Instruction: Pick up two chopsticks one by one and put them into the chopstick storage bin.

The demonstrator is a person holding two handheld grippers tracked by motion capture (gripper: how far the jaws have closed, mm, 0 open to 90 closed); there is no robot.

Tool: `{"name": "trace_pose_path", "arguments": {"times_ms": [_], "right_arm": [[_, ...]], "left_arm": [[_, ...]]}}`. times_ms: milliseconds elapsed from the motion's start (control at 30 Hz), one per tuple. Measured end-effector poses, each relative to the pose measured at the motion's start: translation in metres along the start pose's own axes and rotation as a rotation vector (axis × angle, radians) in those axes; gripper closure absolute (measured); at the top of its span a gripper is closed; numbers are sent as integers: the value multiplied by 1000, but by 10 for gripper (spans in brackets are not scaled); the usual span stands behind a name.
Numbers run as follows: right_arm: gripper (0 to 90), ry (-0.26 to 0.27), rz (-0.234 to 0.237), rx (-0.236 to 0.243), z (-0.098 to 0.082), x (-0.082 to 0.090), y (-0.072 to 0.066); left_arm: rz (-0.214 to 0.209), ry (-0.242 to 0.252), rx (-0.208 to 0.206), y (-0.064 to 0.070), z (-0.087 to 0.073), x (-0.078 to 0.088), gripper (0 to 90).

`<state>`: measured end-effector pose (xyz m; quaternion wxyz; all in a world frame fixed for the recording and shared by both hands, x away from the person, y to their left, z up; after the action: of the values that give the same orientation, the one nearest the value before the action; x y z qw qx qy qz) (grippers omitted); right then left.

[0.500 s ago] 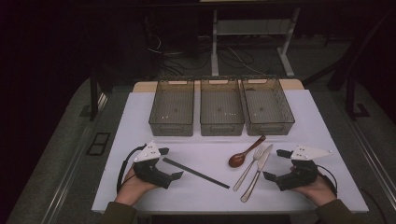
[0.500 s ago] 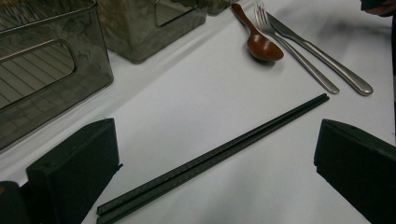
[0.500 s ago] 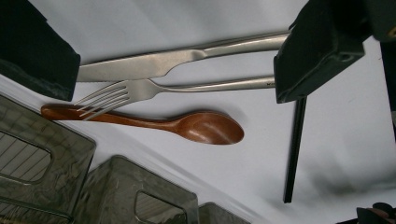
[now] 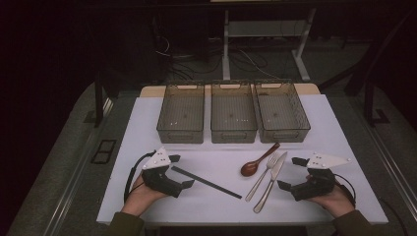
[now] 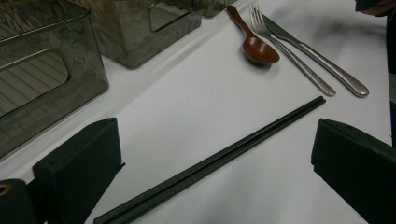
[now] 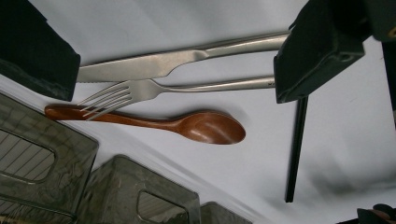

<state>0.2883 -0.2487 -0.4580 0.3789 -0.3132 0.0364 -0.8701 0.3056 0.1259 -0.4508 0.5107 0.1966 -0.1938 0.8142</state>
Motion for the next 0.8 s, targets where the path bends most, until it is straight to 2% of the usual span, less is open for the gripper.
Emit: {"name": "trace_pose_path", "arguments": {"times_ms": [167, 333, 633, 800], "right_arm": [[0, -4, -1, -4, 0, -2, 1], [0, -3, -2, -8, 0, -2, 2], [0, -6, -4, -11, 0, -2, 2], [0, -10, -5, -14, 0, -3, 2]], "left_arm": [[-12, 2, -6, 0, 2, -4, 29], [-47, -2, -12, 1, 8, -14, 83], [-104, -6, -45, 10, 16, -31, 151], [-137, 7, -63, 16, 22, -40, 196]]}}
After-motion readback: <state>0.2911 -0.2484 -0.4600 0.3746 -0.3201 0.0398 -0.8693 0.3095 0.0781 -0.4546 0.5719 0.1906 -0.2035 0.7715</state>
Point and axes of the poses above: each handheld gripper's, and its own axes: x roughly backward along the jaws, z roughly out of its top, y roughly to its right, the point moved 6 cm from there along -x, roughly forward along the jaws, and after that the axes turned 13 degrees about -x, right-handed, at the moved point
